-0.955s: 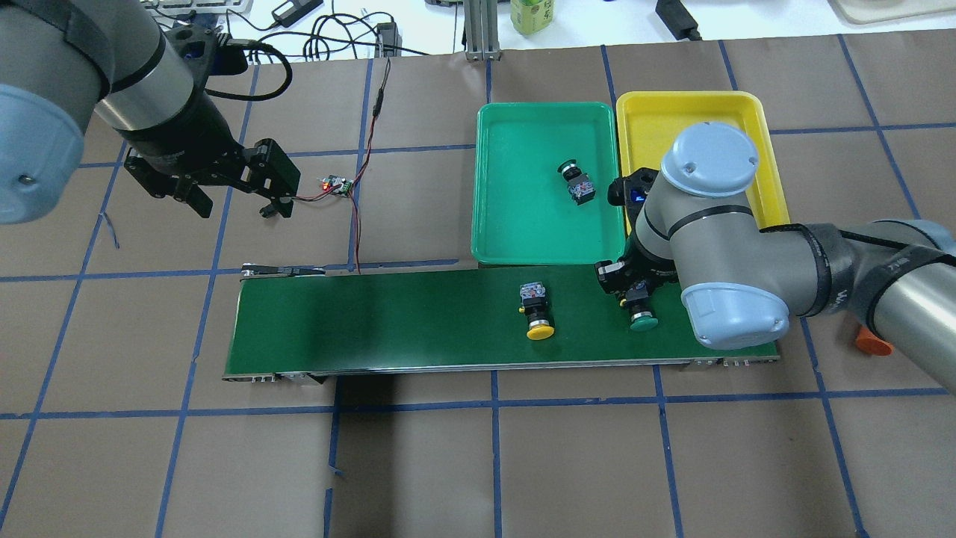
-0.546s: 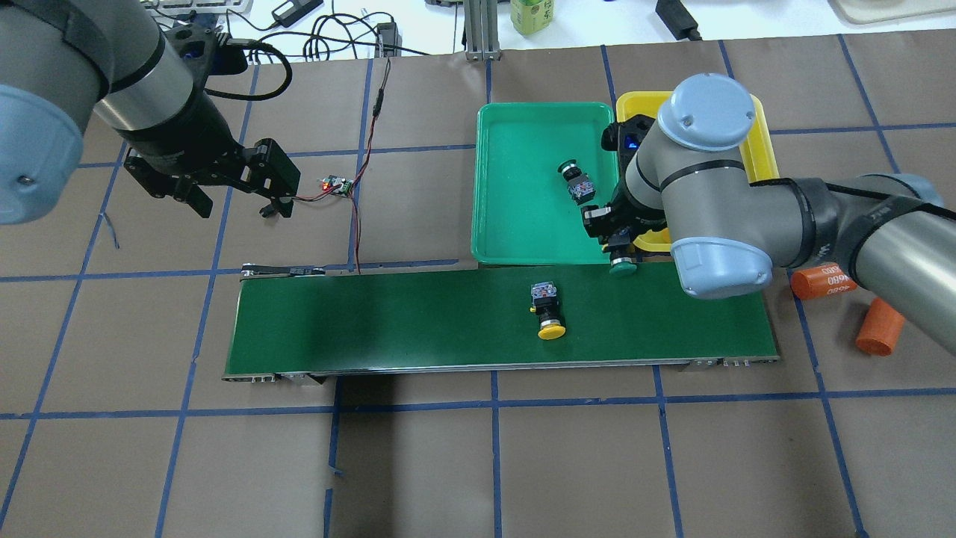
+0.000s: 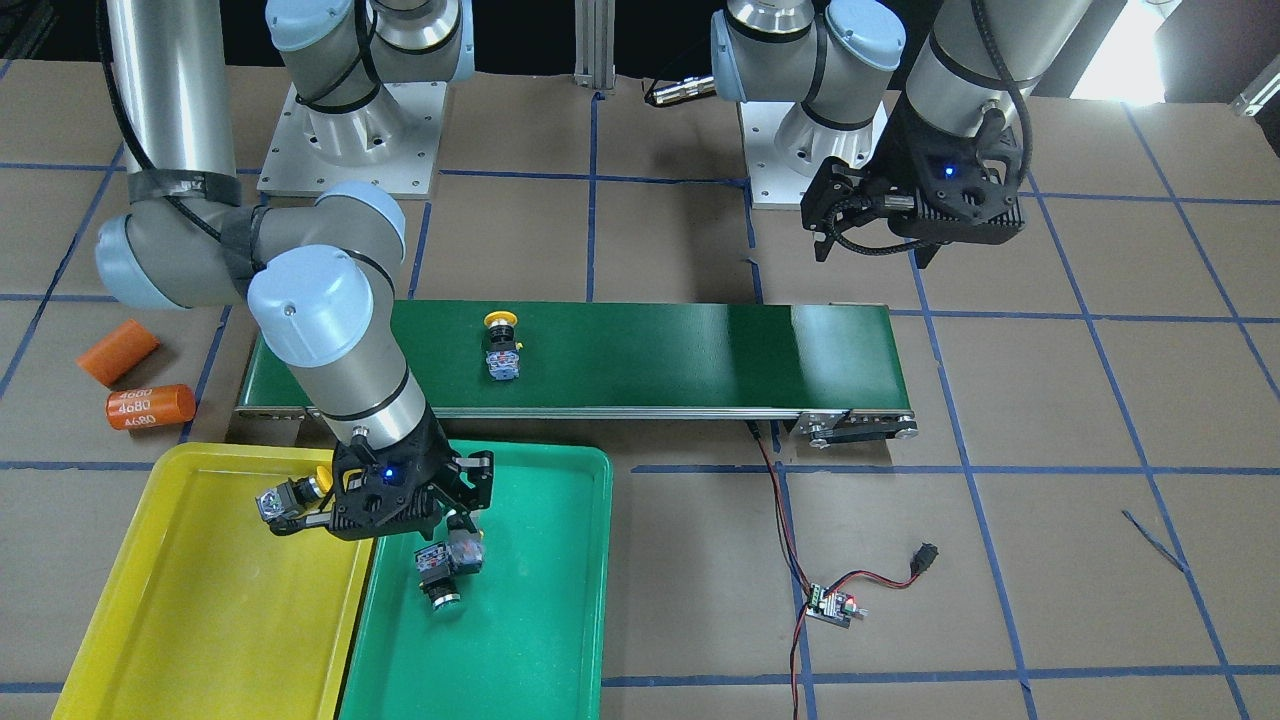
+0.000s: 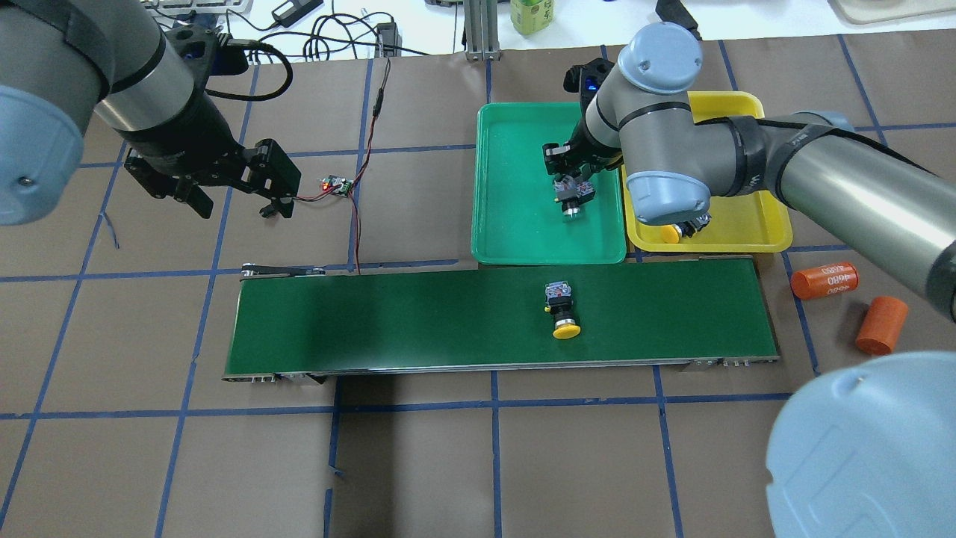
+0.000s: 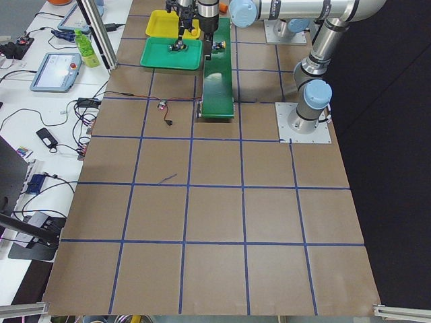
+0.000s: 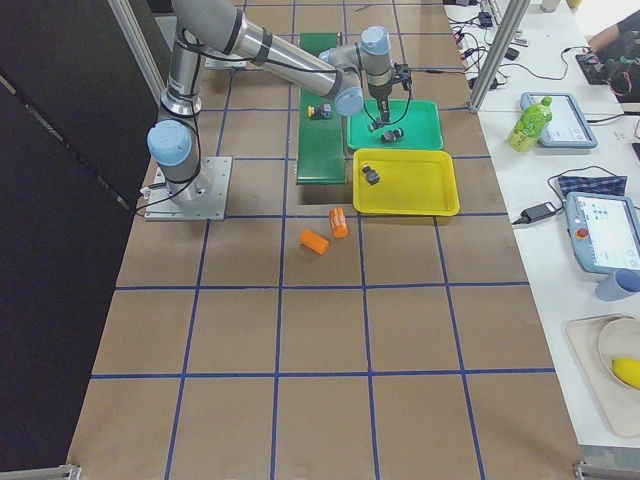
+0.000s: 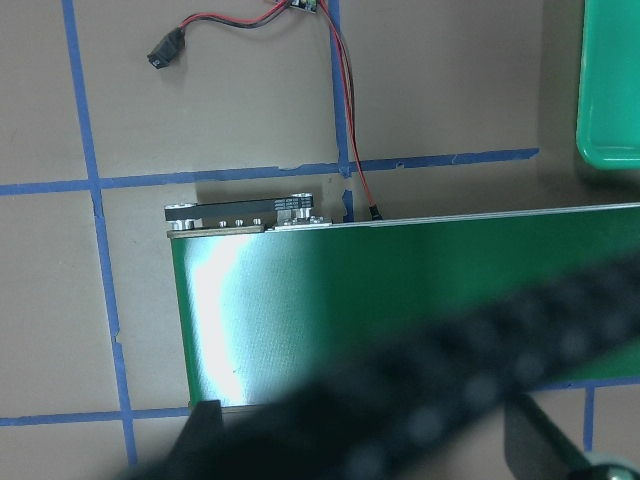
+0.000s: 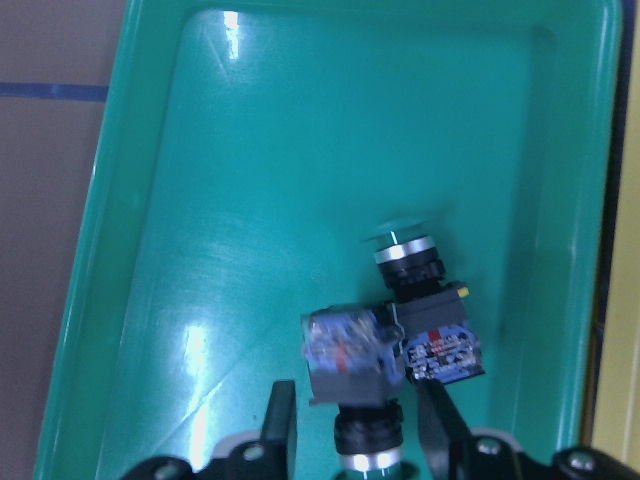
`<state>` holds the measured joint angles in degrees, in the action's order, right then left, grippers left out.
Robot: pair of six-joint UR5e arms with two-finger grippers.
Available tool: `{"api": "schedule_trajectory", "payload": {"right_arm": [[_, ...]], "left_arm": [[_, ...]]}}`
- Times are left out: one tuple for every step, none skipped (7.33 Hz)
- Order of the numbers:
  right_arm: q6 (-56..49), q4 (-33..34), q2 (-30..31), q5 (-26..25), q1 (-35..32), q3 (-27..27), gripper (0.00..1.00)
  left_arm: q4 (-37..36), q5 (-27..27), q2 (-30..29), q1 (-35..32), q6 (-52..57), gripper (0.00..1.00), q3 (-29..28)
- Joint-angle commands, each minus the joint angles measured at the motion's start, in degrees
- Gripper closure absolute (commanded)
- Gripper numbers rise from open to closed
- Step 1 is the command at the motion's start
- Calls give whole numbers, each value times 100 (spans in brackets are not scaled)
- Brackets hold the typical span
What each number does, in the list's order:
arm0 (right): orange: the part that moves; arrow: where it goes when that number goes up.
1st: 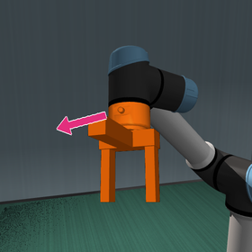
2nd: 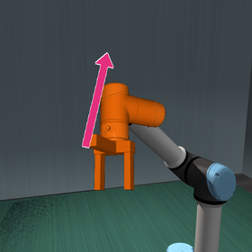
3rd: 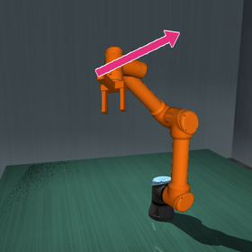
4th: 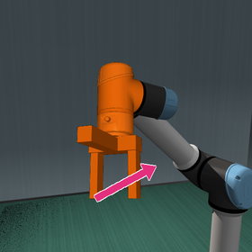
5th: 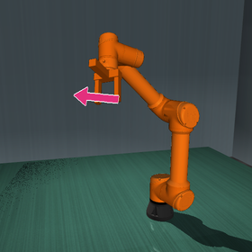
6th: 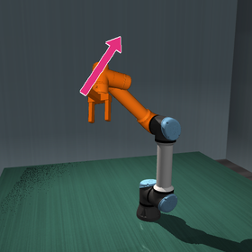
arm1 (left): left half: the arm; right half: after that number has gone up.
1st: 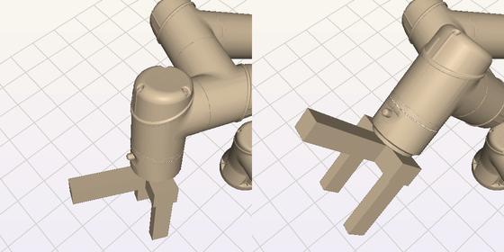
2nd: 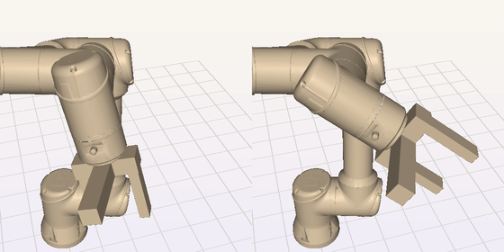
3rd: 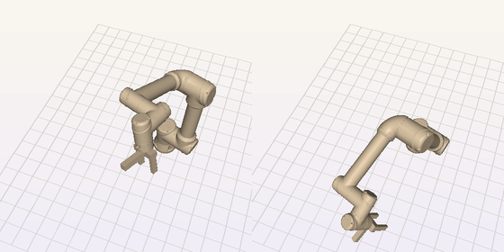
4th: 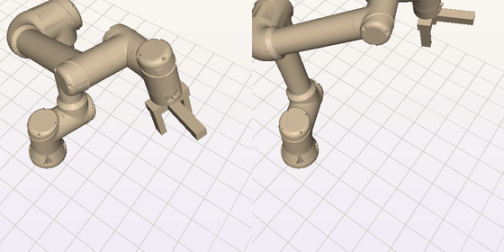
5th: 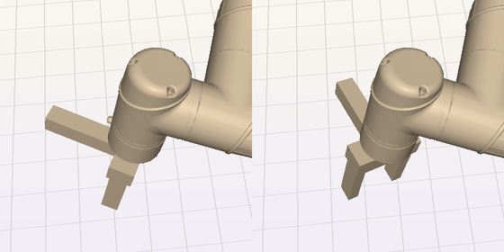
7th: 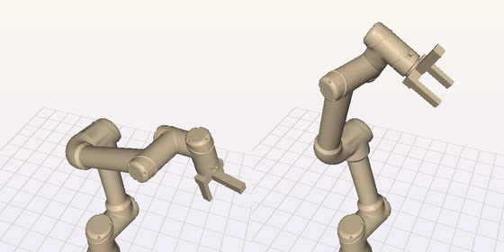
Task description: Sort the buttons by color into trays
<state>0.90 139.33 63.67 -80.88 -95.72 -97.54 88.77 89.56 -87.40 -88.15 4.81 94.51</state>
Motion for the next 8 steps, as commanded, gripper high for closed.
{"api": "schedule_trajectory", "payload": {"right_arm": [[-71, 85, -162, 81, 0, 112, 0], [-72, 77, -136, 29, 0, 112, 0], [-72, -11, -57, -15, 18, 95, 0], [-72, -290, 222, -294, 18, -45, 0], [-72, -797, 660, -523, 9, -238, 0], [-63, -1333, 1004, -621, 9, -370, 0], [-63, -1791, 1199, -813, 9, -432, 0], [-55, -2126, 1357, -1068, 9, -511, 0]], "left_arm": [[0, 0, 4, 0, 2, 0, -3], [0, 0, 4, 0, 2, 0, -12], [0, 0, 4, 0, 2, 0, -3], [0, 0, 4, 0, 2, 0, -12], [0, 0, 4, 0, 2, 0, -12], [0, 0, 4, 0, 2, 0, -3], [0, 0, 4, 0, 2, 0, -12], [0, -9, 4, 0, 2, 0, -3]]}}
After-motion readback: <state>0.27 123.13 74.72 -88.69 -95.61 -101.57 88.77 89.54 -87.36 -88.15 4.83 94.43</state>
